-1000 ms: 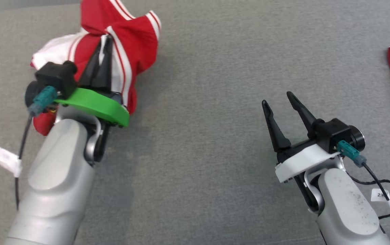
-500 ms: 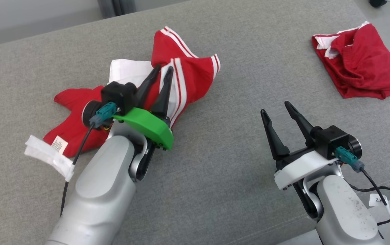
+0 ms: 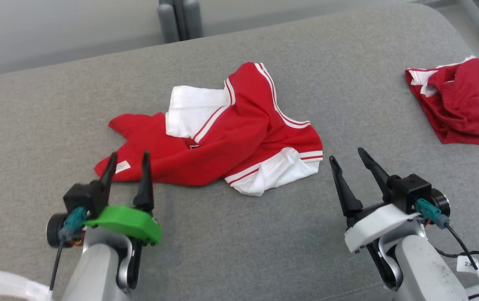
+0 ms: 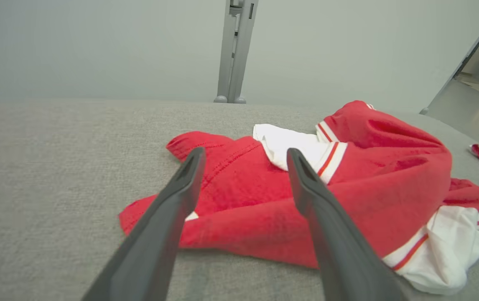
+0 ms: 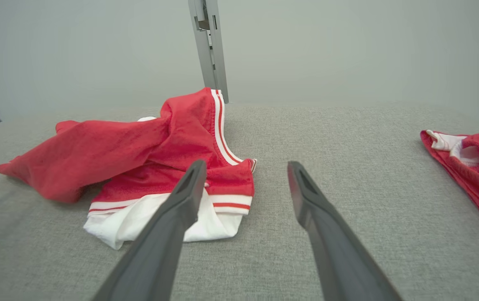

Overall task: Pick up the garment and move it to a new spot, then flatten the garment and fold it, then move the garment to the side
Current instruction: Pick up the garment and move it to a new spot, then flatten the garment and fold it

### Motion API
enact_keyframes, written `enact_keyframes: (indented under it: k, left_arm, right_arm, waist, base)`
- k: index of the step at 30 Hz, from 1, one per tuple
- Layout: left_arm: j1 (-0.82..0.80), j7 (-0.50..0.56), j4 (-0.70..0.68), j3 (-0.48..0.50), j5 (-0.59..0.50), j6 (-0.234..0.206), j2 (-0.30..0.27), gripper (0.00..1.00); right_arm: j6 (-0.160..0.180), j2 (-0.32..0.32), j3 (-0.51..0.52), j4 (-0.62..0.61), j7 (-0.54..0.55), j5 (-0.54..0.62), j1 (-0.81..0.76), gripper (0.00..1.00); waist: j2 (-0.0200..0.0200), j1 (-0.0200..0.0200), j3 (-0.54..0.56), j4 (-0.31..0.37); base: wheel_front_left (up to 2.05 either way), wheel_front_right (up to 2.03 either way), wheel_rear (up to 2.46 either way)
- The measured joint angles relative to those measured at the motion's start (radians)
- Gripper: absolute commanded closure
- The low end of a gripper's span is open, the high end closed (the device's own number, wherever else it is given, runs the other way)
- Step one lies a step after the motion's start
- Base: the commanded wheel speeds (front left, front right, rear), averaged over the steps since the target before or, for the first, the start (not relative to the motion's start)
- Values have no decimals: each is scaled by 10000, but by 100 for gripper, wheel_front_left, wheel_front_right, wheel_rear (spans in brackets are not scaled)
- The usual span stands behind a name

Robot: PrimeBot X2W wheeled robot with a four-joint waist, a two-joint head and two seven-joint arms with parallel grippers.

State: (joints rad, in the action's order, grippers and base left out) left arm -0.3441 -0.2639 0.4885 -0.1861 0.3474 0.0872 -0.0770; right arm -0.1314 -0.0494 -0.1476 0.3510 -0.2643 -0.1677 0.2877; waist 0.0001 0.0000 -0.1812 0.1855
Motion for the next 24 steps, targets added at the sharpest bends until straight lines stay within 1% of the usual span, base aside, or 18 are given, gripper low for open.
enact_keyframes:
  k: [3, 7, 10, 15, 20, 24]
  left_arm:
    - [829, 0, -364, 577, -382, 23, 59, 0]
    - [1923, 0, -961, 1260, -596, 94, 209, 0]
    - [2755, 0, -1200, 1536, -729, 111, 236, 0]
    - [3335, 0, -1482, 1461, -479, 104, 263, 0]
    - [3322, 0, -1620, 1290, -430, 48, 263, 0]
    - [3028, 0, -1676, 1135, -382, 29, 267, 0]
  right_arm:
    - [0, 2, 100, 107, 0, 17, -292, 0]
    - [-2, 0, 282, 192, 0, 40, -746, 0]
    - [0, -4, 382, 224, 0, 0, -1037, 0]
    - [0, -2, 445, 253, 0, 6, -1334, 0]
    - [0, -4, 418, 272, 0, 90, -1243, 0]
    - [0, 0, 303, 533, 0, 221, -778, 0]
  waist:
    - [0, 0, 290, -238]
    - [0, 0, 686, -550]
    - [0, 0, 946, -753]
    - [0, 0, 1170, -1058]
    - [0, 0, 1095, -1219]
    - [0, 0, 900, -1330]
  base:
    - [0, 0, 0]
    - [0, 0, 0]
    - [0, 0, 0]
    - [0, 0, 0]
    - [0, 0, 0]
    - [0, 0, 0]
